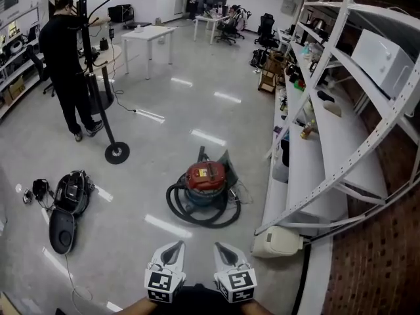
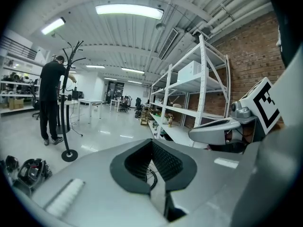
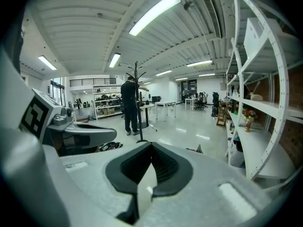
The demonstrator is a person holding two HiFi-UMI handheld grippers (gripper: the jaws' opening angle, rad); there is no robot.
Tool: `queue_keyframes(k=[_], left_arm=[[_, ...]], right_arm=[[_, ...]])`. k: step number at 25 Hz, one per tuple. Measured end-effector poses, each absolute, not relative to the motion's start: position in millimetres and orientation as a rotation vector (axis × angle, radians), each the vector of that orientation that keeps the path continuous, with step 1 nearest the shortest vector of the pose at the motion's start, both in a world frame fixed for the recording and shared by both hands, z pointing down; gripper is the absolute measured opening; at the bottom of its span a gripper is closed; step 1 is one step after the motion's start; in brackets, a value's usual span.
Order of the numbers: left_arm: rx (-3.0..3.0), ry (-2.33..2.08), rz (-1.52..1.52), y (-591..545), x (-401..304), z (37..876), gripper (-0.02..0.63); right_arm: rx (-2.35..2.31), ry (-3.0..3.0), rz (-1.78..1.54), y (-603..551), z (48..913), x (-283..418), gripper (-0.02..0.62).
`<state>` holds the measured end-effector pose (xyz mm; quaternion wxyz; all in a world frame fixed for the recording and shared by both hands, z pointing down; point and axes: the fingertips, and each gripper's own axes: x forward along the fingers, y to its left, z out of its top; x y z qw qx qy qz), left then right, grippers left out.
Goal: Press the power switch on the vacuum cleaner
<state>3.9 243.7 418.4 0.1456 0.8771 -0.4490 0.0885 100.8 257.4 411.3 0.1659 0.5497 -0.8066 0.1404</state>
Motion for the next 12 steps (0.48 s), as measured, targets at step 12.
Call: queue_keyframes(k=[12], left_arm=[[2.491,-1.408,0.277,312.9,22.8,427.2,0.015]], right_arm=[[1.525,-2.367,0.355,313.4,419.1,125.3,-0.008]])
